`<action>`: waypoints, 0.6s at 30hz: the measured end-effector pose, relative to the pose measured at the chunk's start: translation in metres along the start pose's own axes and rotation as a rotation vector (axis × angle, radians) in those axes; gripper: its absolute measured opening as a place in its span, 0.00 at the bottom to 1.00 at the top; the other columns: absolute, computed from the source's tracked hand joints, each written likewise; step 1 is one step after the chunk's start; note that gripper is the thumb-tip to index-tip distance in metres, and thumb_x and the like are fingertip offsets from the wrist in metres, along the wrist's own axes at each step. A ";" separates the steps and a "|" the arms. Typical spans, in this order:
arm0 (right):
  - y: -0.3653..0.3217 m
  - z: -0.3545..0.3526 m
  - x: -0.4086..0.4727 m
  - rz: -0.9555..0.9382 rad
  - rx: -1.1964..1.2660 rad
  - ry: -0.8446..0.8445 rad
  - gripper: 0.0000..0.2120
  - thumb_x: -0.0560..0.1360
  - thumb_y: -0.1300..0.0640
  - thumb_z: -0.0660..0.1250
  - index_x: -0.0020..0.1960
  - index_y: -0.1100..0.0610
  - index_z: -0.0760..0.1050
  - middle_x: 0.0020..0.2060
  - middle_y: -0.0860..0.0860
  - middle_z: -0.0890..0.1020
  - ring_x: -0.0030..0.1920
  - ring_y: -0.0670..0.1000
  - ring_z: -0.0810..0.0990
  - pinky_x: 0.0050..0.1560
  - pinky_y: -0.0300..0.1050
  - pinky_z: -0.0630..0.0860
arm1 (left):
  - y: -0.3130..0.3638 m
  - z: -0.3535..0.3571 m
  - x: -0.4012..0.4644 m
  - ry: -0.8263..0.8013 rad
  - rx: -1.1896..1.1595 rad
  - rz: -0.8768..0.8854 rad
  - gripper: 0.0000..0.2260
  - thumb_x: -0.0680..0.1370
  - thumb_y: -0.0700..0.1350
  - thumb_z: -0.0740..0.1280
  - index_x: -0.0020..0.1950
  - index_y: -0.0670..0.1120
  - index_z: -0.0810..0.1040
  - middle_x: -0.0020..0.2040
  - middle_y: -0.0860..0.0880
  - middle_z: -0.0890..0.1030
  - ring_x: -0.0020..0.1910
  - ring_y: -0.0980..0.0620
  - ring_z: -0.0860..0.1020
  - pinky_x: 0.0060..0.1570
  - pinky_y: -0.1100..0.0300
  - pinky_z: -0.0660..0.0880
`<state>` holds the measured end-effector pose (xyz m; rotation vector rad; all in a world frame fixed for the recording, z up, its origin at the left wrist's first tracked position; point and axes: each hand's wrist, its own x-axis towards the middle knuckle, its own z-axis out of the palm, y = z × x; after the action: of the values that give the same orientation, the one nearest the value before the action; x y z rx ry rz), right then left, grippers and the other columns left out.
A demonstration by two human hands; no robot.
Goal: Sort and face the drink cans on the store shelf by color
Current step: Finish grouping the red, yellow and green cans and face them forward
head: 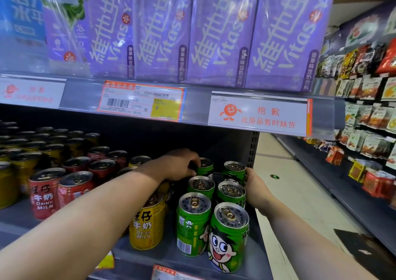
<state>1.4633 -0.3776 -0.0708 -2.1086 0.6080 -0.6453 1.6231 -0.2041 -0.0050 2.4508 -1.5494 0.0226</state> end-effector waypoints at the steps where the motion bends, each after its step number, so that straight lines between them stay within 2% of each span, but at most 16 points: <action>1: -0.002 -0.001 -0.003 -0.027 -0.007 -0.036 0.24 0.70 0.56 0.74 0.62 0.53 0.69 0.52 0.46 0.80 0.50 0.44 0.78 0.48 0.39 0.73 | 0.000 0.000 0.000 0.022 -0.011 0.004 0.13 0.76 0.47 0.69 0.60 0.49 0.76 0.61 0.48 0.75 0.58 0.49 0.74 0.58 0.56 0.72; 3: -0.007 -0.002 -0.010 -0.059 0.009 -0.115 0.23 0.70 0.58 0.74 0.60 0.52 0.69 0.50 0.43 0.80 0.50 0.40 0.78 0.45 0.31 0.74 | 0.000 -0.001 0.000 0.055 -0.027 0.007 0.10 0.76 0.47 0.69 0.55 0.48 0.78 0.57 0.49 0.76 0.56 0.49 0.75 0.55 0.57 0.72; 4: -0.009 -0.003 -0.012 -0.075 0.015 -0.150 0.22 0.69 0.59 0.75 0.59 0.52 0.69 0.49 0.43 0.81 0.50 0.40 0.79 0.45 0.30 0.75 | 0.001 -0.002 0.000 0.063 -0.033 0.011 0.08 0.76 0.47 0.69 0.54 0.48 0.78 0.55 0.49 0.76 0.55 0.50 0.75 0.54 0.58 0.72; 7: -0.014 -0.005 -0.021 -0.128 -0.021 -0.195 0.22 0.68 0.56 0.75 0.58 0.51 0.71 0.50 0.45 0.82 0.52 0.43 0.81 0.53 0.40 0.78 | 0.000 -0.003 0.001 0.048 -0.052 0.051 0.06 0.75 0.47 0.69 0.51 0.49 0.80 0.51 0.52 0.74 0.53 0.51 0.75 0.54 0.59 0.72; 10: -0.018 -0.011 -0.027 -0.131 -0.009 -0.249 0.20 0.69 0.62 0.75 0.54 0.48 0.71 0.49 0.43 0.81 0.51 0.42 0.80 0.55 0.41 0.77 | -0.004 -0.003 -0.001 0.019 -0.094 0.112 0.05 0.75 0.46 0.69 0.49 0.48 0.81 0.50 0.51 0.76 0.52 0.52 0.76 0.55 0.57 0.73; 11: -0.020 -0.014 -0.030 -0.125 -0.013 -0.280 0.21 0.69 0.63 0.75 0.55 0.48 0.72 0.49 0.43 0.82 0.52 0.42 0.80 0.55 0.41 0.77 | -0.006 -0.004 -0.003 0.011 -0.116 0.130 0.05 0.75 0.45 0.69 0.49 0.47 0.81 0.49 0.51 0.77 0.51 0.53 0.77 0.55 0.57 0.74; 13: -0.017 -0.019 -0.030 -0.081 0.002 -0.339 0.29 0.67 0.65 0.75 0.64 0.51 0.69 0.54 0.45 0.82 0.56 0.44 0.80 0.59 0.46 0.76 | -0.008 -0.006 -0.006 -0.005 -0.163 0.153 0.04 0.75 0.44 0.69 0.49 0.47 0.81 0.48 0.53 0.79 0.49 0.55 0.77 0.55 0.58 0.74; 15: -0.011 -0.023 -0.031 -0.019 0.071 -0.392 0.34 0.66 0.70 0.70 0.68 0.51 0.66 0.57 0.46 0.81 0.58 0.47 0.80 0.60 0.52 0.76 | -0.010 -0.008 -0.012 -0.014 -0.176 0.154 0.06 0.77 0.43 0.67 0.52 0.48 0.81 0.51 0.53 0.80 0.50 0.57 0.77 0.53 0.64 0.73; 17: -0.009 -0.025 -0.036 0.027 0.145 -0.381 0.33 0.69 0.75 0.65 0.67 0.49 0.67 0.58 0.46 0.81 0.58 0.47 0.80 0.57 0.53 0.76 | -0.009 -0.012 -0.021 -0.034 -0.177 0.161 0.10 0.78 0.42 0.65 0.59 0.49 0.79 0.57 0.53 0.79 0.54 0.58 0.76 0.53 0.69 0.69; 18: -0.009 -0.025 -0.037 0.040 0.185 -0.346 0.31 0.71 0.76 0.63 0.67 0.49 0.67 0.58 0.46 0.81 0.57 0.46 0.80 0.56 0.50 0.78 | -0.008 -0.016 -0.026 -0.049 -0.180 0.159 0.13 0.79 0.43 0.63 0.63 0.50 0.77 0.60 0.53 0.78 0.57 0.58 0.74 0.54 0.69 0.67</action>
<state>1.4215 -0.3644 -0.0590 -1.9674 0.3802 -0.2900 1.6206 -0.1744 0.0052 2.2022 -1.6843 -0.1440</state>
